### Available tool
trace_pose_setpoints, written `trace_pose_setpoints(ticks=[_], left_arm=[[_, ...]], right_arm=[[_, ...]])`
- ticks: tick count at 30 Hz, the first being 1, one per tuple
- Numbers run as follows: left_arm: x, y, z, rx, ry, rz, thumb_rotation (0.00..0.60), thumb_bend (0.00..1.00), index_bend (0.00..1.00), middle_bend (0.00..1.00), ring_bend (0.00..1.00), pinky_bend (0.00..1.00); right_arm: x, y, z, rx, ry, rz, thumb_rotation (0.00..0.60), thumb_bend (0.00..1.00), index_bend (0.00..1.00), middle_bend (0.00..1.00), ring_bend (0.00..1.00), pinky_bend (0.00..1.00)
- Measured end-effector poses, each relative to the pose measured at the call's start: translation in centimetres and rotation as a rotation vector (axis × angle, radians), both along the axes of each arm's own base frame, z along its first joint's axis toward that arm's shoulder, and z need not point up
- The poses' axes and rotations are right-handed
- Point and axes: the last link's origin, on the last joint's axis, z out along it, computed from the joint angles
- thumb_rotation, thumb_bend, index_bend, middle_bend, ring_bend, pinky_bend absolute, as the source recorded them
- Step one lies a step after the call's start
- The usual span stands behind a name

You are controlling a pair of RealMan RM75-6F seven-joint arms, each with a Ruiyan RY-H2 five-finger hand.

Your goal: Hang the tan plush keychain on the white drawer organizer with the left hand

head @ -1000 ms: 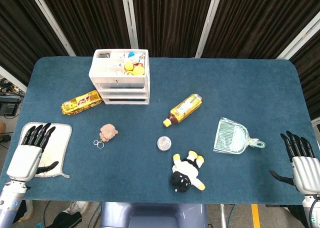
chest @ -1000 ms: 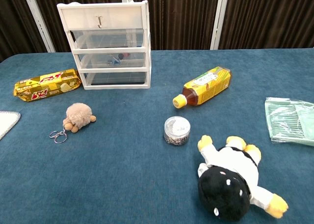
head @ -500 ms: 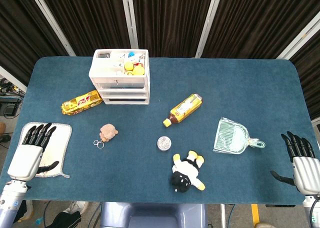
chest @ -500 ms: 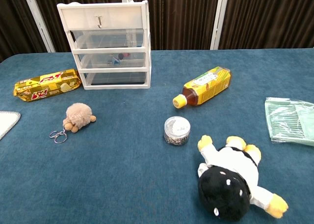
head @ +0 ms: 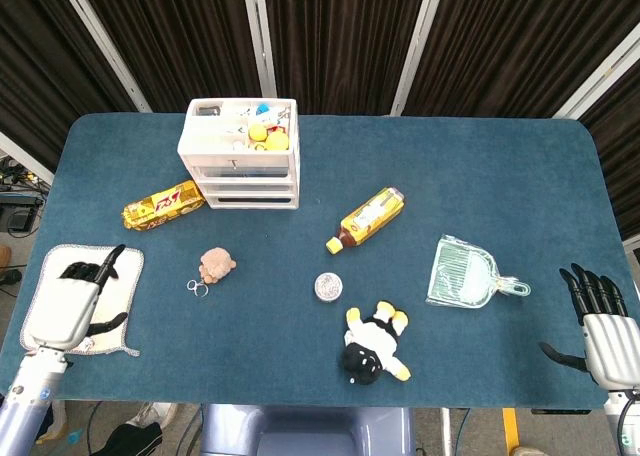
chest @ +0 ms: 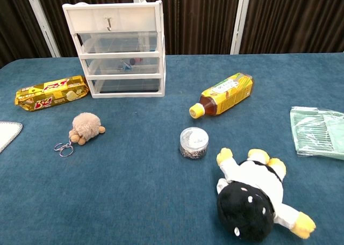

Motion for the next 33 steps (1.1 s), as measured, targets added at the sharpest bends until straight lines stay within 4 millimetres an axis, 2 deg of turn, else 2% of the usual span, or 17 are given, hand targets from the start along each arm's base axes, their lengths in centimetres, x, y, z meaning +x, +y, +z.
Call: trace_pose_setpoints(ticks=[3,5,9,22,25,33], left_arm=[[0.8,1.1,-0.8,-0.026,0.004,0.010,0.600,0.20,0.31,0.92,0.80,0.70],[1.4,2.0,-1.6,-0.045,0.018,0.014,0.600,0.21,0.37,0.97,0.84,0.73],[2.4,3.4,-3.1,-0.081,0.046,0.039,0.600,0.23,0.45,1.00,0.88,0.76],[3.2,6.6,-8.9,-0.173,0.161,0.138,0.600,0.27,0.47,1.00,0.89,0.77],[3.2,7.0,-9.7,-0.180,0.175,0.145,0.600,0.30,0.45,1.00,0.89,0.77],[3.1,7.9,-11.3,-0.204,0.197,0.172,0.600,0.30,0.45,1.00,0.89,0.77]], right_arm=[[0.0,0.0,0.0,-0.001,-0.003,-0.001,0.600,0.00,0.00,0.00,0.00,0.00],[0.0,0.0,0.0,0.000,-0.004,-0.001,0.600,0.00,0.00,0.00,0.00,0.00],[0.0,0.0,0.0,0.002,-0.008,0.000,0.600,0.00,0.00,0.00,0.00,0.00],[0.0,-0.1,0.1,0.003,-0.017,-0.005,0.600,0.00,0.00,0.00,0.00,0.00],[0.0,-0.1,0.1,0.003,-0.018,-0.006,0.600,0.00,0.00,0.00,0.00,0.00],[0.0,-0.1,0.1,0.001,-0.022,-0.010,0.600,0.00,0.00,0.00,0.00,0.00]])
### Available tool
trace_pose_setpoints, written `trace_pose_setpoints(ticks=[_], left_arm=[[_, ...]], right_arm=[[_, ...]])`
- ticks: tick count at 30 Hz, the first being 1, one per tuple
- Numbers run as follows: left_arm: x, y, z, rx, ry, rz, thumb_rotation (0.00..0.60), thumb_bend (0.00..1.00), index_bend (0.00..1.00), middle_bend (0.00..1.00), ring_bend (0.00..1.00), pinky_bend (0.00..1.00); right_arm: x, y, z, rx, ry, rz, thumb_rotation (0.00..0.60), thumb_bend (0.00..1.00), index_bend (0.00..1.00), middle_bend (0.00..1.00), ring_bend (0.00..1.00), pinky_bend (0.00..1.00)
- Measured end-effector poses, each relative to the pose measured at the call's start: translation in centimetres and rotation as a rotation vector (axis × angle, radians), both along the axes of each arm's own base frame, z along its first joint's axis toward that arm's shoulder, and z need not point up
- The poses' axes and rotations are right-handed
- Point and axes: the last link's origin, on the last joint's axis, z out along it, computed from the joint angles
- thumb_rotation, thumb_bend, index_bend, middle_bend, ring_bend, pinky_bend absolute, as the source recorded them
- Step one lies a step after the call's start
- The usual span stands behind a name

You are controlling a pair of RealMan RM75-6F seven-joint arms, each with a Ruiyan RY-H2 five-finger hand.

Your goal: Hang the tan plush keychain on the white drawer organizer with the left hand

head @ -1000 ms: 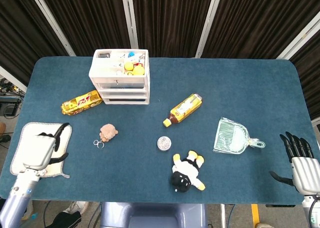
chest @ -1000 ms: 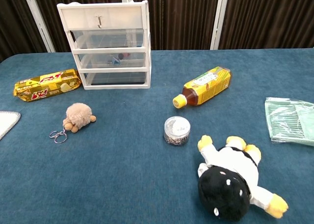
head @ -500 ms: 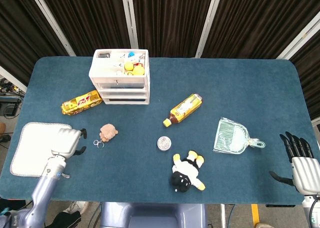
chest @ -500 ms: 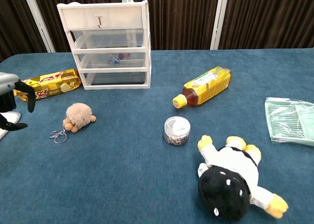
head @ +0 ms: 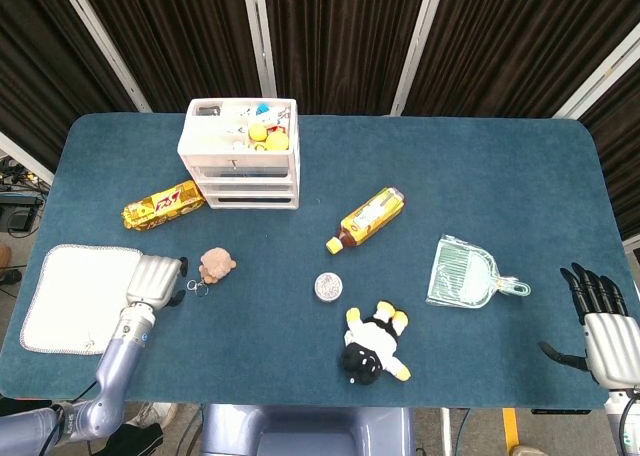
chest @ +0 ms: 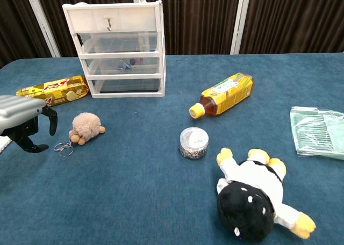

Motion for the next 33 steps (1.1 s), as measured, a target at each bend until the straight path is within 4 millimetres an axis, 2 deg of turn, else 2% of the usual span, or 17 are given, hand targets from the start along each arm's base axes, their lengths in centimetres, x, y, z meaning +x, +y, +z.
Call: trace_pose_setpoints(ticks=[23,33], left_arm=[[-0.1,0.8,-2.4,-0.027,0.012,0.019,0.600,0.31,0.46,1.00,0.88,0.77],[-0.2,1.0,-2.7,-0.032,0.016,0.031,0.600,0.32,0.46,1.00,0.88,0.77]], right_arm=[[0.0,0.0,0.1,-0.003,-0.008,-0.009,0.600,0.00,0.00,0.00,0.00,0.00],[0.0,0.0,0.1,-0.002,-0.010,-0.010,0.600,0.00,0.00,0.00,0.00,0.00]])
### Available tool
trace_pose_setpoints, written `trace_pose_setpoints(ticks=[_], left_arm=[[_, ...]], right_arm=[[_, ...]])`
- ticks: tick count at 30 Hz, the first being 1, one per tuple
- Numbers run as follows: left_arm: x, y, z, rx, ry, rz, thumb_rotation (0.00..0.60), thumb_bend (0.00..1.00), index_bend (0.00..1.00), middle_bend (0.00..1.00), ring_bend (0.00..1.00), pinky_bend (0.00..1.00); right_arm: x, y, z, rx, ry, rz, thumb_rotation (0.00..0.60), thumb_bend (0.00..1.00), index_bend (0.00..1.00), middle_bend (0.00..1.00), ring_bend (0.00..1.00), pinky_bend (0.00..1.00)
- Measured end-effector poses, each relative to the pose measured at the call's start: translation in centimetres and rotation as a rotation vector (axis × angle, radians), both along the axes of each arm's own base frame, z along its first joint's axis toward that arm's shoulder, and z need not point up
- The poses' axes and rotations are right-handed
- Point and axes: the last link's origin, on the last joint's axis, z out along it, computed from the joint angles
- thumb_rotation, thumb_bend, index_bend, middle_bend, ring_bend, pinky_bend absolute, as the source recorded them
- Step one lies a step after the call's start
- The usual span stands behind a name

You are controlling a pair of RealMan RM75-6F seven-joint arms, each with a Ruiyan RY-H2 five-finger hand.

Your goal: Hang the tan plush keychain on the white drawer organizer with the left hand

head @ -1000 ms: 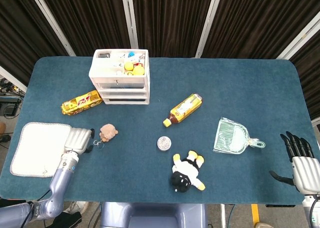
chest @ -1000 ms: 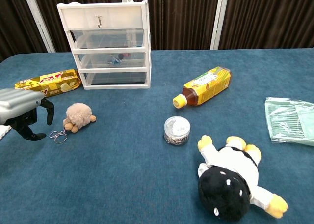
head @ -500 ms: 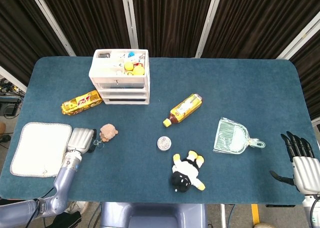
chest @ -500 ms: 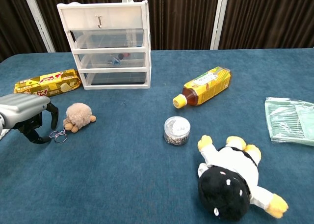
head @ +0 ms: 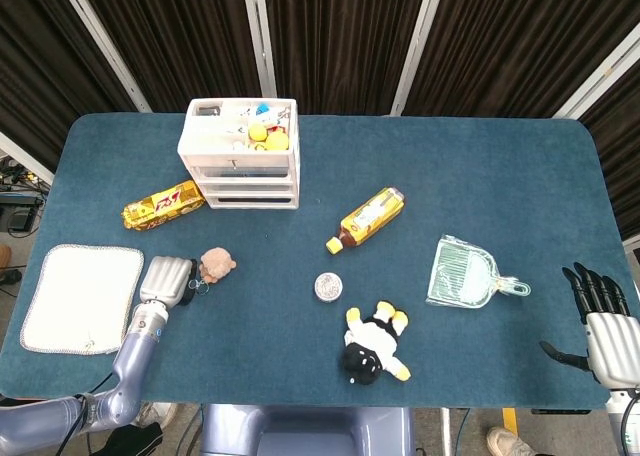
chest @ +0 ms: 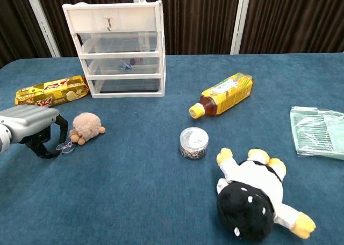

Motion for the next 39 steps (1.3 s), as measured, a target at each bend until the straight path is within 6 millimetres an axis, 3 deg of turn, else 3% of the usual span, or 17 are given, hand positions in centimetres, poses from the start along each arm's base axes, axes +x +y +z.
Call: trace_pose_setpoints(ticks=[15,27,39], left_arm=[[0.9,0.4,1.1,0.026,-0.014,-0.061,0.600,0.34,0.50,1.00,0.88,0.77],[4.5,2.2,4.6,0.091,0.018,-0.291,0.600,0.34,0.51,1.00,0.88,0.77],[8.7,5.9,7.9,0.181,0.182,-0.665,0.600,0.35,0.52,1.00,0.88,0.77]], right_arm=[[0.0,0.0,0.1,-0.004,-0.004,-0.002,0.600,0.00,0.00,0.00,0.00,0.00],[0.0,0.1,0.1,-0.003,-0.003,-0.003,0.600,0.00,0.00,0.00,0.00,0.00],[0.0,0.0,0.0,0.000,-0.011,-0.007,0.600,0.00,0.00,0.00,0.00,0.00]])
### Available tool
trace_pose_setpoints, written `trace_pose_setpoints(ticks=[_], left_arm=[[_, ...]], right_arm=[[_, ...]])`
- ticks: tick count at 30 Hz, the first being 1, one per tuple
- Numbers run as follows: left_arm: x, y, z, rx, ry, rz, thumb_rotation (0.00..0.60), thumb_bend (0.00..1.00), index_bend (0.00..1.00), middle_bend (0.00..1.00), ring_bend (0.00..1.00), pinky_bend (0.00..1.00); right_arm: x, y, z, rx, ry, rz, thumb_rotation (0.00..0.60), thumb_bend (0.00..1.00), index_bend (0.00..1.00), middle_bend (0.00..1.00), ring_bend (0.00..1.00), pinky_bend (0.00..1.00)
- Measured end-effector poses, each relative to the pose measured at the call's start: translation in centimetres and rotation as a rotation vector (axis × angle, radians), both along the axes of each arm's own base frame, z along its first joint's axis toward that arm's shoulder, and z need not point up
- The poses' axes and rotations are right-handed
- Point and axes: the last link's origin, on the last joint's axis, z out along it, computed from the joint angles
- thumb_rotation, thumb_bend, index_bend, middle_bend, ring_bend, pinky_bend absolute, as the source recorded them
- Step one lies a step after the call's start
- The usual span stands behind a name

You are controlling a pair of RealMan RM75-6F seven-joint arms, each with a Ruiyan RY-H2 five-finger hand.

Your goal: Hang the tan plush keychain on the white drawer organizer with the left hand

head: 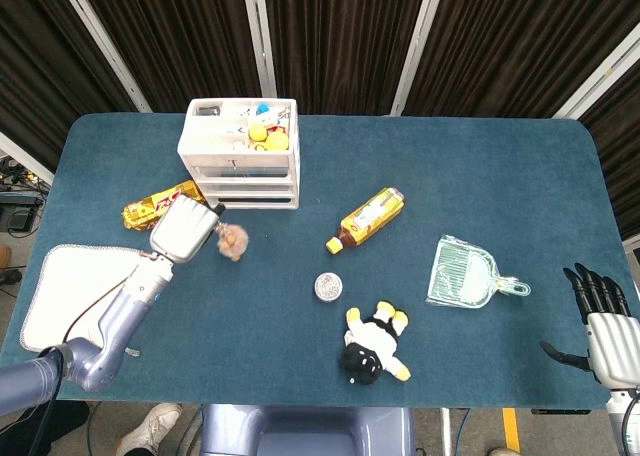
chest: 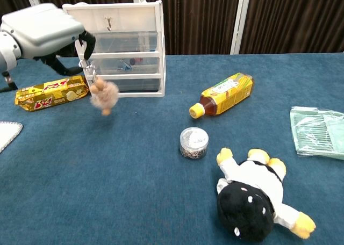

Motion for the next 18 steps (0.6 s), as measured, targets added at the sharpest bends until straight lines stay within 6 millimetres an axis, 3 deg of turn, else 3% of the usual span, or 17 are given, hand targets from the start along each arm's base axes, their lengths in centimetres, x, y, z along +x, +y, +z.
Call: trace_pose_setpoints(ticks=[8,18], left_arm=[[1.6,2.1,1.2,0.056,0.109,-0.195,0.600,0.35,0.51,1.00,0.88,0.77],[2.1,4.6,1.8,0.097,0.152,-0.267,0.600,0.35,0.51,1.00,0.88,0.77]], right_arm=[[0.0,0.0,0.0,0.001,-0.006,-0.005,0.600,0.00,0.00,0.00,0.00,0.00],[-0.1,-0.1,0.1,0.001,-0.011,-0.017,0.600,0.00,0.00,0.00,0.00,0.00]])
